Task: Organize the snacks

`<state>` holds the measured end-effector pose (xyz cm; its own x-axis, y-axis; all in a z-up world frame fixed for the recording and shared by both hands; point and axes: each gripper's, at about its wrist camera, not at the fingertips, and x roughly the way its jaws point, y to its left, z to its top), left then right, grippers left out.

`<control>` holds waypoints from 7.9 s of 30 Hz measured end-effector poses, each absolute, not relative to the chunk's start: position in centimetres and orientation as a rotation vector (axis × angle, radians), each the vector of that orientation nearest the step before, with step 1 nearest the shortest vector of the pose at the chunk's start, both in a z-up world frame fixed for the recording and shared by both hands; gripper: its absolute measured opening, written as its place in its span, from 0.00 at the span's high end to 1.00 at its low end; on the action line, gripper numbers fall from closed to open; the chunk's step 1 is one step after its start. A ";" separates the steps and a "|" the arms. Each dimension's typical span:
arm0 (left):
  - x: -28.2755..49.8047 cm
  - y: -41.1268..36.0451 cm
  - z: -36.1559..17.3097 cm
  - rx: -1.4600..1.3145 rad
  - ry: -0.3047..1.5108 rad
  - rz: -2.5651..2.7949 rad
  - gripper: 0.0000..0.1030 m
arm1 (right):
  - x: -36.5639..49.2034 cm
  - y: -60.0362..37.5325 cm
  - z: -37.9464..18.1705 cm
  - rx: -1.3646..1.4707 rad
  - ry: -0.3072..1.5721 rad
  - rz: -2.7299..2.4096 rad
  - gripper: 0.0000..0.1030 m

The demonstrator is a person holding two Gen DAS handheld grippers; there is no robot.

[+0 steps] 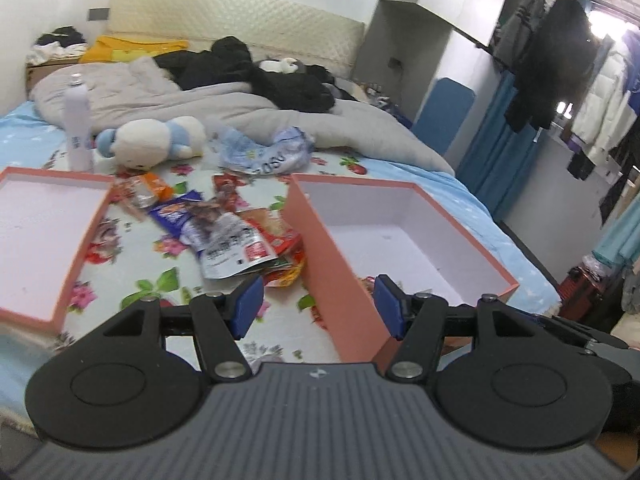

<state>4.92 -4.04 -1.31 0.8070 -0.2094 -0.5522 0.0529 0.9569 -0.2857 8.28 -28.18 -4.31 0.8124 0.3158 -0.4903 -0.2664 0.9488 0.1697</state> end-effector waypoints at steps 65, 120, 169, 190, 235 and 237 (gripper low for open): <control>32.4 7.8 -17.8 -0.652 0.928 -0.120 0.19 | 22.3 -12.8 -17.8 0.237 0.660 0.005 0.58; 18.2 10.2 -16.0 -0.454 0.974 -0.098 0.69 | 14.0 -18.1 -16.0 0.380 0.795 0.151 0.97; 16.7 8.4 -19.3 -0.446 0.923 0.006 0.25 | 16.4 -12.7 -19.4 -0.245 0.801 0.395 0.16; 16.7 7.2 -20.5 -0.420 0.924 -0.019 0.53 | 16.9 -13.6 -20.0 -0.173 0.854 0.486 0.31; 17.3 0.6 -21.1 -0.258 0.931 -0.166 0.54 | 12.8 -25.0 -18.2 0.478 0.908 0.208 0.49; 17.3 0.7 -21.1 -0.262 0.931 -0.166 0.54 | 12.6 -25.4 -18.2 0.471 0.890 0.160 0.49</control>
